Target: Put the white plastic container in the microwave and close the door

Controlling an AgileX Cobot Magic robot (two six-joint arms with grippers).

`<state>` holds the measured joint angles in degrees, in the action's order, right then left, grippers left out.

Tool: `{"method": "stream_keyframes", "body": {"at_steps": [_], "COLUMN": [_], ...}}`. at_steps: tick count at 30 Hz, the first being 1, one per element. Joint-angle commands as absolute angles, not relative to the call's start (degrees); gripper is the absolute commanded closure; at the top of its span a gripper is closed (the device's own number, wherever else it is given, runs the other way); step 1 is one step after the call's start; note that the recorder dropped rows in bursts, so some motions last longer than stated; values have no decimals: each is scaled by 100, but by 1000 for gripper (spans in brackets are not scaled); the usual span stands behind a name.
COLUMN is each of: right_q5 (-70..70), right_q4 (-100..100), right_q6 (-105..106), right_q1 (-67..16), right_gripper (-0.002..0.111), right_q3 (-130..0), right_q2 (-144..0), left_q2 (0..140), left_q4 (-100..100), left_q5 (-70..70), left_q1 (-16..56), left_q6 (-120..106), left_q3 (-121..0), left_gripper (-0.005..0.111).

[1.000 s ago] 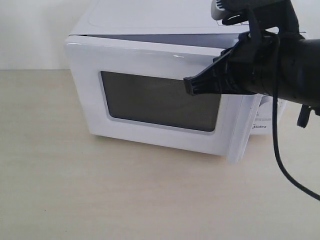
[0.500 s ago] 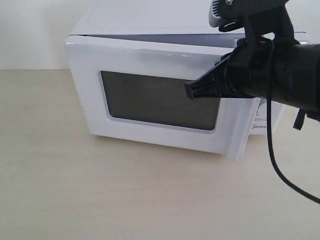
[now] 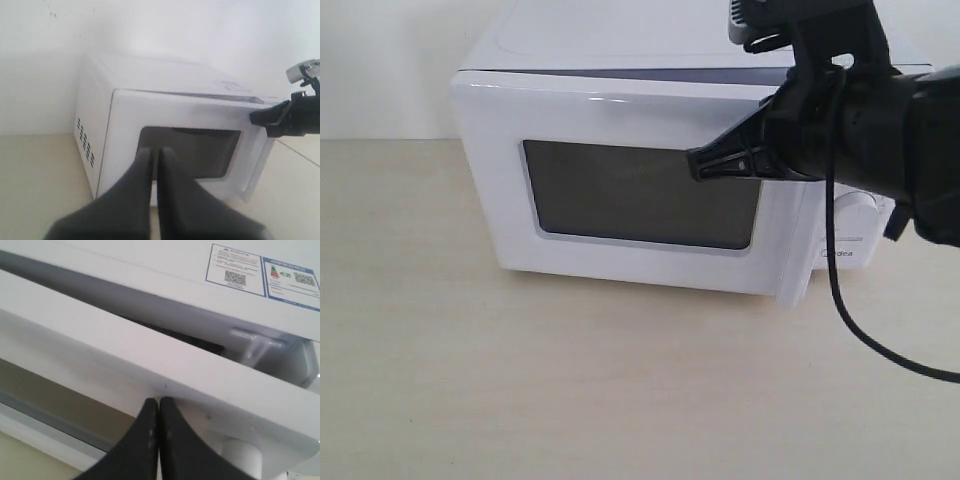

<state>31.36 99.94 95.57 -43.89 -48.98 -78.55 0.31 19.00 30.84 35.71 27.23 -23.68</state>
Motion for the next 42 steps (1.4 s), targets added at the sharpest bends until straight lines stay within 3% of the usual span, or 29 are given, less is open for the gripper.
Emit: {"method": "stream_keyframes", "body": {"at_steps": [1,14,42], "right_q5": [3427,2898,2591], "right_q4": [9841,9705,9697], "right_q6": [9427,9123,9053], "right_q1": [-4384,-3764,-3428], "right_gripper": [109,109,109], "right_q3": [-4937,-4937,-5266], "right_q2": [-8013,-8073,-8200], "left_q2": [0,0,0], "left_q4": [2339,2700,2777], "left_q5": [2512,2116,2186], "left_q1": [3587,3587,3587], "left_q6": [2740,2740,2740], "left_q3": [-2207,-1841,-1841], "left_gripper": [102,102,102]}}
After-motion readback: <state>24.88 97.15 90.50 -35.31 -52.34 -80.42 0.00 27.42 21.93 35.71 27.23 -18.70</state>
